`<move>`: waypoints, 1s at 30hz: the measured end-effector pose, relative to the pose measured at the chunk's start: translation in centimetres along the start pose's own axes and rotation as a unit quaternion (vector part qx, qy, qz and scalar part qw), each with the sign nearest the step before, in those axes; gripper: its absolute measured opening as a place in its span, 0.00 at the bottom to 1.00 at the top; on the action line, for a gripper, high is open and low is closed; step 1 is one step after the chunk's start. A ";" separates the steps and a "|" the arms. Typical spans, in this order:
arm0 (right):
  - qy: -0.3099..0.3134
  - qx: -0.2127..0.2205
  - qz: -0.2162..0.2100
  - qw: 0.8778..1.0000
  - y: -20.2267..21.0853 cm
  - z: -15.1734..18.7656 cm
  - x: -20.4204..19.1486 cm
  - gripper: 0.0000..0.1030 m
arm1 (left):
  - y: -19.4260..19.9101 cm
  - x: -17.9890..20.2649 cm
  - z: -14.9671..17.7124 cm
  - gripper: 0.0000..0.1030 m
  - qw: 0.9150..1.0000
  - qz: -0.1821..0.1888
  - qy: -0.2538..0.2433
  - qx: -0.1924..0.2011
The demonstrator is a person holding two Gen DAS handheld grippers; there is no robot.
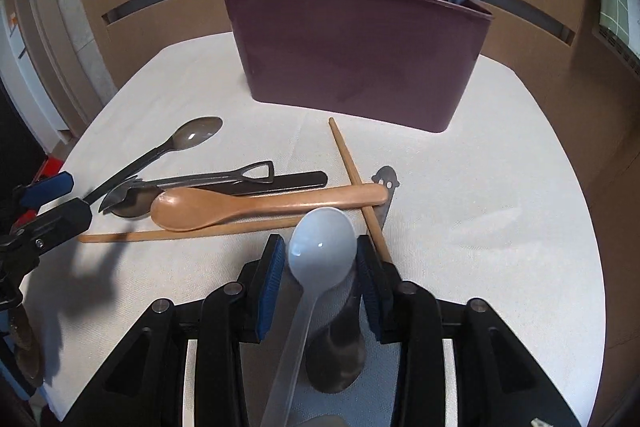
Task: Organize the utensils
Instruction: 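Grasp the white plastic spoon with the right tool while the left tool grasps the brown plastic spoon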
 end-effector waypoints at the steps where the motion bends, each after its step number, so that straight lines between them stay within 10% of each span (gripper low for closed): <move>1: -0.002 0.004 0.000 1.000 0.2 0.0 0.1 0.30 | -0.1 -0.2 0.1 0.82 1.000 -0.004 0.000 -0.003; 25: -0.058 0.019 -0.001 0.998 2.3 2.2 5.4 0.30 | -5.6 -1.5 -2.0 0.73 0.997 -0.025 -0.031 -0.069; 30: -0.063 0.019 -0.004 0.998 2.2 2.1 5.5 0.30 | -5.4 -0.8 -0.9 0.73 0.996 0.023 -0.007 -0.084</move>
Point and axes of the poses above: each gripper's, at about its wrist camera, not at the fingertips, and y roughly against the way its jaws point, x to its right, z to its underside, the point moved 9 cm from there along -y, roughly the way its jaws point, and after that the axes turned 7 degrees about z, right-handed, at the moved point
